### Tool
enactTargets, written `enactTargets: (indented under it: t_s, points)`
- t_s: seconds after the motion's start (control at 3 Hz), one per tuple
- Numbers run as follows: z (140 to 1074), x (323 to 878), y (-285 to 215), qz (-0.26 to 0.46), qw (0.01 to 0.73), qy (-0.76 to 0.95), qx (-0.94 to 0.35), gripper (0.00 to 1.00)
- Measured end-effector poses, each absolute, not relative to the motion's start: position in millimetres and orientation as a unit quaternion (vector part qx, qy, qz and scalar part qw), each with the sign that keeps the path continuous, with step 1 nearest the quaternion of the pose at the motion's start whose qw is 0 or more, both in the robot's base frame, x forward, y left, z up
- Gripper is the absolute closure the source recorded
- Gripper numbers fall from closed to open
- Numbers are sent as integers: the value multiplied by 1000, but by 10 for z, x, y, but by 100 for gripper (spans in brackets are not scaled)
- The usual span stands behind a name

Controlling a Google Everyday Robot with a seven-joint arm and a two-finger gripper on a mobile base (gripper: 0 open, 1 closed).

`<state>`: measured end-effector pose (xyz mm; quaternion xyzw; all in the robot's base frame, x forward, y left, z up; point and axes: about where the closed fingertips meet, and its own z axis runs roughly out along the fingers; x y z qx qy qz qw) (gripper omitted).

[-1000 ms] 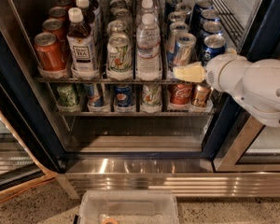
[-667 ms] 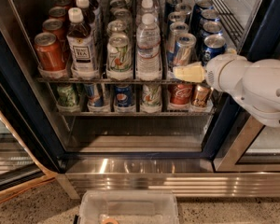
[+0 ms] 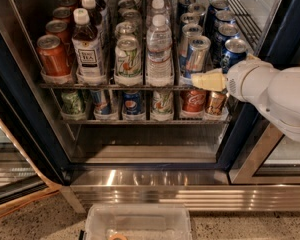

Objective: Pick pepsi can from top shelf of fridge

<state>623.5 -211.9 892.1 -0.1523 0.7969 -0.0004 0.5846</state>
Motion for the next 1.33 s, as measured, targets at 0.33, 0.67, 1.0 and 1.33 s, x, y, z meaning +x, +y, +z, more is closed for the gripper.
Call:
enactTargets:
  t_s: [0.33, 0.67, 1.0, 1.33]
  points:
    - [8921, 6235, -2081, 0, 585, 797, -152, 0]
    - [8965, 6077, -2087, -6, 581, 795, -171, 0]
    - [9107, 5765, -1973, -18, 581, 786, -208, 0]
    - [9105, 5764, -1967, -18, 581, 787, -208, 0]
